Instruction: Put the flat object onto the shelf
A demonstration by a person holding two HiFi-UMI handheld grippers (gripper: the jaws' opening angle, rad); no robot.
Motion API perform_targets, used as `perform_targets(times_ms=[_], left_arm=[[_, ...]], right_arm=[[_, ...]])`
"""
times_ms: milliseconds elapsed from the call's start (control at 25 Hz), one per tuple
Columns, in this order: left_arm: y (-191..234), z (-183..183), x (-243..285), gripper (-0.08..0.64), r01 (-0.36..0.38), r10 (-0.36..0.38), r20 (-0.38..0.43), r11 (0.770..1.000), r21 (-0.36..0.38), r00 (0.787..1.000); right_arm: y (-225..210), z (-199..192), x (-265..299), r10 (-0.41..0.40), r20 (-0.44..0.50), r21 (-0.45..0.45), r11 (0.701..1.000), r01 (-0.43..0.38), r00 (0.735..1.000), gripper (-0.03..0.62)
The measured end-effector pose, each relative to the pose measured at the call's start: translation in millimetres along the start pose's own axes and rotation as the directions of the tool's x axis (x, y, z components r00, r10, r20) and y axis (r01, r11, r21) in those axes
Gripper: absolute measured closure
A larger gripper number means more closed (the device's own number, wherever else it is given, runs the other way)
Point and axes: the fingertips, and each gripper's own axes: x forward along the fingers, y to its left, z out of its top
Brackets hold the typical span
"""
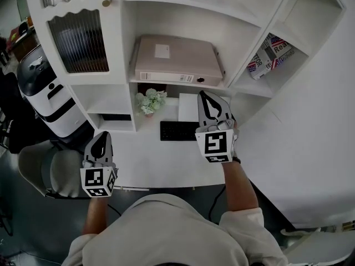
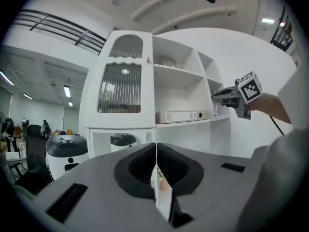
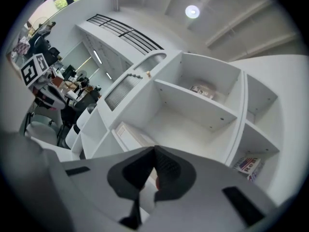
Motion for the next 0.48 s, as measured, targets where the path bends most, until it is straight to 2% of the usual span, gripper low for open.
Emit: perform_targets(times_ms=[200, 480], left_arm=[[-4.8, 3.6, -2.3, 0.554, 0.006, -0.007, 0.006, 1.0, 0.007, 1.0], [-12.9, 9.3, -4.0, 0.554, 0.02, -0.021, 0.018, 1.0, 0.013, 1.0]], right_arm=[[-6.8, -2.0, -18.4, -0.042, 0.023, 0.113, 0.993, 0.039, 0.999, 0.59], [-12.4, -10.2, -47.0, -0.085, 0.033, 0.242, 0.967, 0.075, 0.996, 0.591]])
